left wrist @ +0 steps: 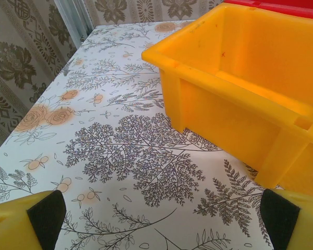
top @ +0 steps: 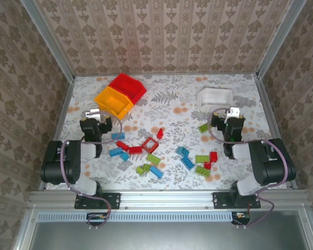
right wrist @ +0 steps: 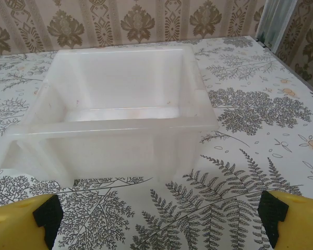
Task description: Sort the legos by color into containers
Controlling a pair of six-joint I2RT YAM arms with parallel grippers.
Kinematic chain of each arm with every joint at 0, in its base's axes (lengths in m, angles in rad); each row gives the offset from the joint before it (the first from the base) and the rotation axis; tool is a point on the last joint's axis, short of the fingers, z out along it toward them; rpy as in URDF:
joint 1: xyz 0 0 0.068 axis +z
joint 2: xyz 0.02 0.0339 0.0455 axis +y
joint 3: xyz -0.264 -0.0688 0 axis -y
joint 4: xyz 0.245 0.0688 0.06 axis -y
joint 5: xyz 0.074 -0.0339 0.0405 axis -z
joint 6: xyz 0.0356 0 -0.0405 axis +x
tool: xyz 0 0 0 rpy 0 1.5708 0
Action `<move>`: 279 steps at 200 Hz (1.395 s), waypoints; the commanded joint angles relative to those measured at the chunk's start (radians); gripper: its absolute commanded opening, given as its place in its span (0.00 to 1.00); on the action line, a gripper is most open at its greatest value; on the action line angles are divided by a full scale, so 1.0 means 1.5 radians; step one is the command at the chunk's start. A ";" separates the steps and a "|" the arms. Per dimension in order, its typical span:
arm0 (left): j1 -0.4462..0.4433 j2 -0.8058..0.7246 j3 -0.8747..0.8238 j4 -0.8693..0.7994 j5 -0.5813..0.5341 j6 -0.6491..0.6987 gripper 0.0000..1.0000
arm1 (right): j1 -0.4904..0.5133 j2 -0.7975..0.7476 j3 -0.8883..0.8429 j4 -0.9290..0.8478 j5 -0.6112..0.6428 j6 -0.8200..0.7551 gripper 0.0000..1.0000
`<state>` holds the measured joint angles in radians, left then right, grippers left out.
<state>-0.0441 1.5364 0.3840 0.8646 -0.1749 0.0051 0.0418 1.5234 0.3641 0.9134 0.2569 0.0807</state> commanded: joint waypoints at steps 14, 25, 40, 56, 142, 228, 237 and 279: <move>0.003 0.000 0.004 0.017 0.011 0.012 1.00 | -0.002 0.004 0.007 0.003 -0.010 -0.005 1.00; 0.003 0.000 0.003 0.017 0.011 0.012 1.00 | -0.002 0.004 0.007 0.003 -0.010 -0.005 1.00; 0.003 -0.001 0.003 0.017 0.010 0.012 1.00 | -0.003 0.004 0.007 0.003 -0.010 -0.005 1.00; 0.003 -0.001 0.003 0.017 0.010 0.012 1.00 | -0.002 0.004 0.007 0.003 -0.010 -0.005 1.00; 0.003 0.000 0.003 0.016 0.011 0.012 1.00 | -0.002 0.004 0.007 0.003 -0.010 -0.005 1.00; -0.162 -0.323 0.347 -0.727 -0.251 -0.261 1.00 | 0.039 -0.468 0.175 -0.477 0.160 0.195 1.00; -0.128 -0.310 0.442 -0.934 -0.176 -0.399 1.00 | 0.021 -0.500 0.232 -0.651 0.129 0.334 1.00; 0.014 -0.218 0.459 -1.010 0.123 -0.585 0.98 | -0.045 -0.518 0.276 -0.861 -0.104 0.540 0.99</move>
<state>-0.0589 1.0897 1.0748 -0.2691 -0.2291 -0.6060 -0.0036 0.6556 0.7250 0.0689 0.3119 0.6361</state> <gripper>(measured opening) 0.990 0.995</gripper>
